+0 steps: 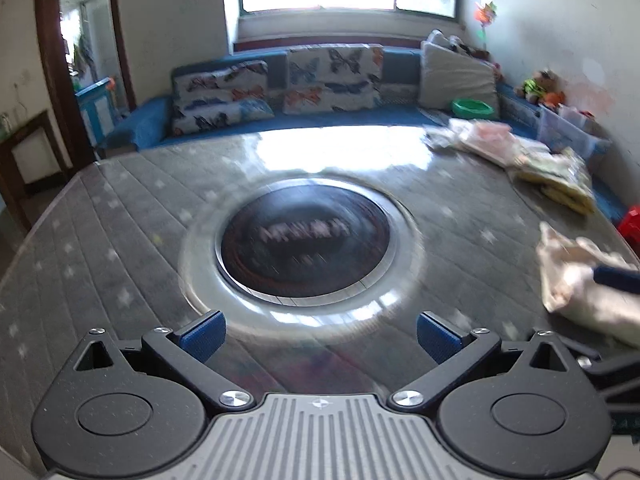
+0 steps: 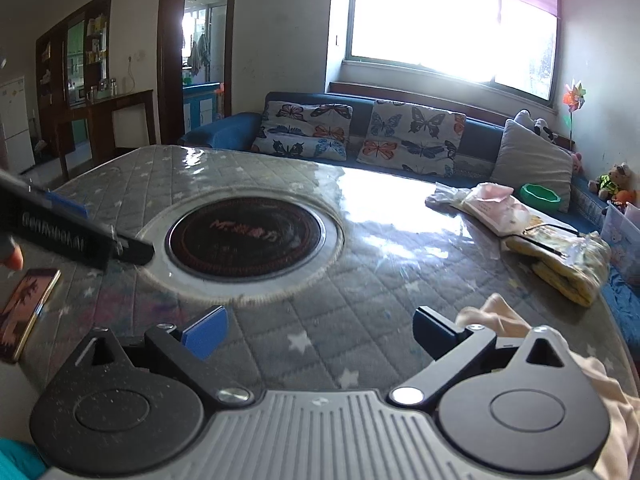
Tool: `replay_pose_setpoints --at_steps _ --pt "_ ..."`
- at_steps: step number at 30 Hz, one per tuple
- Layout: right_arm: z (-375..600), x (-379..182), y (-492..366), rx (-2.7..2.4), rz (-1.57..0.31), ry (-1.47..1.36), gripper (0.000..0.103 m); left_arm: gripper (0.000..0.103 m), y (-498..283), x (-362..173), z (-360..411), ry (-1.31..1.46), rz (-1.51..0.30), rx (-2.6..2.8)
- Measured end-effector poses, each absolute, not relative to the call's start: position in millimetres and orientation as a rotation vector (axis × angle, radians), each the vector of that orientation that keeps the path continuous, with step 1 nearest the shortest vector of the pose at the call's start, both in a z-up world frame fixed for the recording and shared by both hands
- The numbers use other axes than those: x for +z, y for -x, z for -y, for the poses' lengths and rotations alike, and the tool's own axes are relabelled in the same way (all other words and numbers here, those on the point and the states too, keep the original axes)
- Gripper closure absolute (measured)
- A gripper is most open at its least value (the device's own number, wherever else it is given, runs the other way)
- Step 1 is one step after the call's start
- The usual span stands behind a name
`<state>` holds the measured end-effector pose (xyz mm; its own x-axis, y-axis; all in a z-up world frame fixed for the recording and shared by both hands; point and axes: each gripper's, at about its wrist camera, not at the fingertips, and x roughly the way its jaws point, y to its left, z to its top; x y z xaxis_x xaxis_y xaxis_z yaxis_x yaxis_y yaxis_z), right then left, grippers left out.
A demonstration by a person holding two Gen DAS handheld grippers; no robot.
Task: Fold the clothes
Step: 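Move both open tools across the table toward the cream sweatshirt, then approach the folded cream sweatshirt with both tools open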
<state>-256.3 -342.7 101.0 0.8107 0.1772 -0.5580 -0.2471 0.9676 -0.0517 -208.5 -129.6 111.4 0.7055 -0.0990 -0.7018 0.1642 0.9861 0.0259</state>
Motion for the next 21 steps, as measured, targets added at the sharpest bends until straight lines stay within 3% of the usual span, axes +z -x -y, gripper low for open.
replay_pose_setpoints --at_steps 21 --pt "392 130 339 -0.017 -0.616 0.270 0.004 0.000 243 105 230 -0.138 -0.694 -0.444"
